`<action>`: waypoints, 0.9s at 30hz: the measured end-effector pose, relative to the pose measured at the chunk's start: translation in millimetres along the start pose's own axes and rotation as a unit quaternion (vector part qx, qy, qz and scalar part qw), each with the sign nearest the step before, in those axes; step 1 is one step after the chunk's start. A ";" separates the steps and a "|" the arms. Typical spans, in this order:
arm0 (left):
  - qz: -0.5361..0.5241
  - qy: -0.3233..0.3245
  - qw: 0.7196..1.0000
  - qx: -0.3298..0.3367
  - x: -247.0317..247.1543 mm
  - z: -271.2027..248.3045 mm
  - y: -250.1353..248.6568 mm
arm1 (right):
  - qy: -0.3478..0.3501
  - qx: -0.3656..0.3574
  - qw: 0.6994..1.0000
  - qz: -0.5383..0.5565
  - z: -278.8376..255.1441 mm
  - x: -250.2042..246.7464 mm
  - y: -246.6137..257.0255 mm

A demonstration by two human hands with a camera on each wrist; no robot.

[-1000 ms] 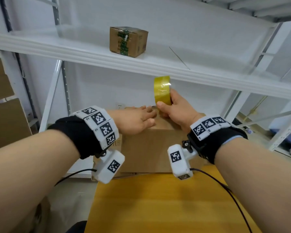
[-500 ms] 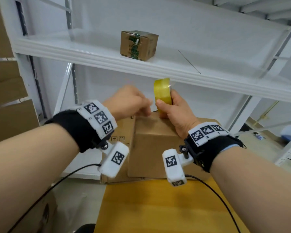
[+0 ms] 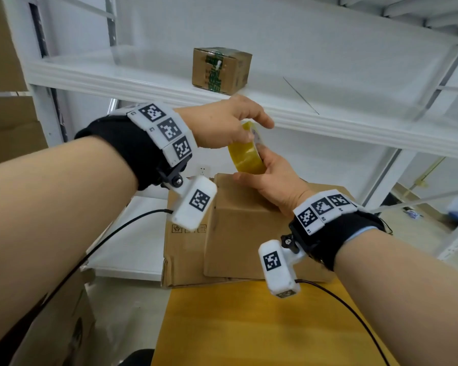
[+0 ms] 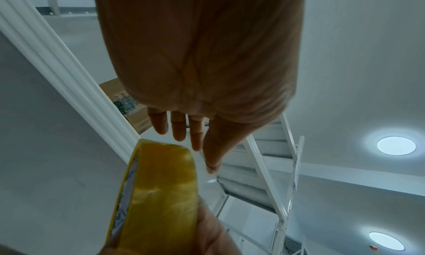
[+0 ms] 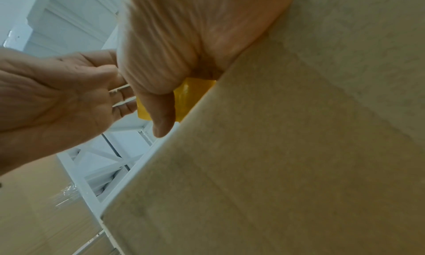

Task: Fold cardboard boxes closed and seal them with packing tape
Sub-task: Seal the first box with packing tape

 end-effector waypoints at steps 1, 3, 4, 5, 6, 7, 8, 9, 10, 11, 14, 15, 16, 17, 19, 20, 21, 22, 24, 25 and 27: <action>0.005 0.003 1.000 -0.005 0.1 0.8 -1.5 | 0.003 0.000 1.000 -0.003 -1.4 -0.2 1.7; 0.002 0.003 1.000 -0.014 0.2 2.5 -0.4 | 0.009 -0.001 1.000 -0.005 -3.1 0.1 3.6; -0.003 0.002 1.000 -0.017 0.6 2.5 0.7 | 0.011 -0.002 1.000 -0.005 -3.6 0.2 4.1; -0.011 -0.002 1.000 -0.020 0.3 2.2 2.0 | 0.013 -0.004 1.000 -0.007 -3.7 0.5 4.4; -0.021 -0.013 0.999 -0.022 -0.6 1.8 3.2 | 0.014 -0.006 1.000 -0.011 -3.5 0.8 4.4; -0.030 -0.029 0.999 -0.023 -2.4 1.5 4.3 | 0.015 -0.010 1.000 -0.018 -3.2 1.2 4.2; -0.038 -0.045 0.998 -0.023 -4.1 1.3 4.7 | 0.016 -0.012 1.000 -0.023 -2.6 1.1 3.6; -0.044 -0.058 0.997 -0.023 -5.1 1.4 5.2 | 0.015 -0.013 0.999 -0.027 -2.2 0.7 3.5; -0.047 -0.067 0.996 -0.022 -5.4 1.6 4.9 | 0.013 -0.013 0.999 -0.029 -1.4 -0.3 2.8; -0.048 -0.075 0.996 -0.018 -5.4 1.9 4.5 | 0.012 -0.012 0.999 -0.030 -0.9 -1.3 2.3; -0.047 -0.098 0.994 -0.009 -4.9 2.3 3.4 | 0.006 -0.002 0.999 -0.034 0.1 -3.5 -0.3; -0.050 -0.103 0.993 -0.009 -4.5 2.7 3.7 | 0.002 0.002 0.999 -0.033 0.7 -4.3 -1.3; -0.055 -0.108 0.993 -0.008 -4.4 2.8 3.8 | -0.001 0.004 0.999 -0.033 1.0 -4.8 -2.0; -0.059 -0.112 0.992 -0.008 -4.7 2.6 3.7 | -0.004 0.005 1.000 -0.031 1.1 -5.2 -2.5; -0.062 -0.126 0.990 -0.007 -6.9 0.9 3.2 | -0.012 0.009 1.000 -0.017 1.2 -6.8 -4.6; -0.066 -0.134 0.989 -0.007 -8.4 -0.2 3.2 | -0.018 0.012 1.000 -0.007 1.0 -8.2 -5.0; -0.073 -0.141 0.987 -0.009 -9.4 -1.3 3.9 | -0.023 0.013 1.000 0.003 0.4 -9.1 -4.6; -0.082 -0.148 0.986 -0.011 -10.0 -2.7 4.8 | -0.029 0.014 0.999 0.007 0.4 -9.8 -4.6; -0.116 -0.176 0.977 -0.016 -14.8 -6.2 8.6 | -0.057 0.015 0.998 0.009 0.1 -12.6 -4.7; -0.147 -0.195 0.969 -0.025 -19.2 -8.4 12.5 | -0.076 0.020 0.997 0.015 -0.8 -15.3 -5.2; -0.241 -0.220 0.944 -0.051 -28.2 -14.6 22.8 | -0.101 0.036 0.993 0.057 -1.1 -19.2 -11.3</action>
Point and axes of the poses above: each hand's wrist, its own z-axis towards the middle knuckle, its own x-axis out of the palm, y = z × x, the point moved 8 cm from there along z, towards the middle knuckle, and after that the axes turned 2 degrees about -z, right-handed, at the moved point
